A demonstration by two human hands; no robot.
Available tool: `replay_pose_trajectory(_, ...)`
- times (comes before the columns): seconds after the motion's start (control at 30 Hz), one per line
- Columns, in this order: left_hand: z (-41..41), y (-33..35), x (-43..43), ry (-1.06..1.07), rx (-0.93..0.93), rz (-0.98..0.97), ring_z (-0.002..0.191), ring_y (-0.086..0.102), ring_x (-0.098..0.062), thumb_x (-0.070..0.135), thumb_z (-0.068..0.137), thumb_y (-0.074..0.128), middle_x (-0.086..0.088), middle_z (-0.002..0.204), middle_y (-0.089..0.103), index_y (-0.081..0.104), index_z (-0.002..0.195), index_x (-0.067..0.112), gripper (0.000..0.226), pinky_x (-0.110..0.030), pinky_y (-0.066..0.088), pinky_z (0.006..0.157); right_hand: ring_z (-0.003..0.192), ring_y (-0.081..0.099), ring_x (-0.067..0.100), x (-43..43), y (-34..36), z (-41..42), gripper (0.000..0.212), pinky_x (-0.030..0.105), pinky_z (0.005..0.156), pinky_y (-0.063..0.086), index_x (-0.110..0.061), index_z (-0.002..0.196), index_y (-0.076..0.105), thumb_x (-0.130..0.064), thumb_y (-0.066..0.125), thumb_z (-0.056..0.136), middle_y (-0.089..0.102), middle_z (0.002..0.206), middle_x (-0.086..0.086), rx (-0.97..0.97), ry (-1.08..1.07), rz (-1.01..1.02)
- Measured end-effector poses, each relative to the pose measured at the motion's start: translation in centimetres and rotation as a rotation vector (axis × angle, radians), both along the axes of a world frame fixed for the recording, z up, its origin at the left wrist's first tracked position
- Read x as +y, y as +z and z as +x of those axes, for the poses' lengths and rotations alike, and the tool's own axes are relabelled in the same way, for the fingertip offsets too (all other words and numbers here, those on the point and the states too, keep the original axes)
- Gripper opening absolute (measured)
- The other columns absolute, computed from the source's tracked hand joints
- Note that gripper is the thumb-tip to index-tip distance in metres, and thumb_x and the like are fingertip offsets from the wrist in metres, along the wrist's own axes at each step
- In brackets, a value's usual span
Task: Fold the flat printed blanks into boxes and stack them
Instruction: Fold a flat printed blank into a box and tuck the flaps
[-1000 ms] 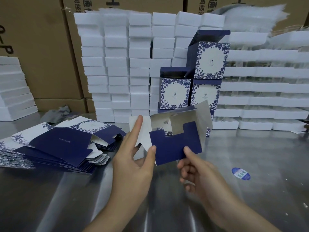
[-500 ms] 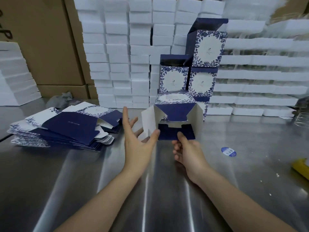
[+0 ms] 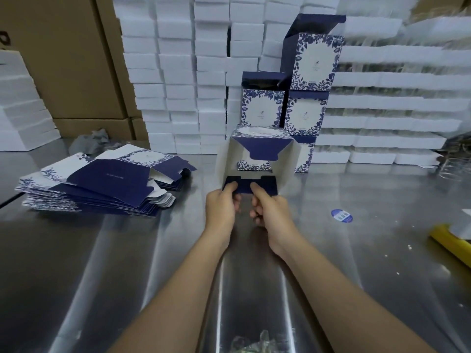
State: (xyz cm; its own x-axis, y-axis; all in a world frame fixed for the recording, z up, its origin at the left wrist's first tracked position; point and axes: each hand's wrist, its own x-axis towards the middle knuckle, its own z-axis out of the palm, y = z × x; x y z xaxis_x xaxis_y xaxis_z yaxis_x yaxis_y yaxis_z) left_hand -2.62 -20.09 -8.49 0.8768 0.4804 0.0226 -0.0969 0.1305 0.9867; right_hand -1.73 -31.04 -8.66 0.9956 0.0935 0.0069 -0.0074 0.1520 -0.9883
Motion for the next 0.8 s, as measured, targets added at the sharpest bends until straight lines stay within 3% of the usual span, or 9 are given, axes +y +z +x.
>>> replay_pose_trajectory(0.23,-1.7,-0.3,-1.7,0.057,-0.006,-0.213,0.041,0.035,-0.011,0.017,0.102,0.055,0.003,0.049,0.041,0.049,0.067,0.013,0.035,-0.020,0.031,0.040,0.042,0.044,0.013,-0.2,-0.1,0.0,0.051,0.027,0.047,0.031,-0.023,0.047,0.059,-0.033,0.067,0.096,0.047,0.050,-0.003,0.073,-0.071,0.171)
replay_pose_trajectory(0.8,0.1,-0.7,-1.6,0.169,-0.038,-0.216,0.041,0.037,-0.011,0.018,0.098,0.056,0.006,0.047,0.044,0.050,0.065,0.013,0.034,-0.021,0.031,0.041,0.044,0.043,0.013,0.0,0.0,0.2,0.050,0.026,0.046,0.029,-0.023,0.049,0.055,-0.031,0.068,0.096,0.045,0.053,-0.002,0.058,-0.033,0.150)
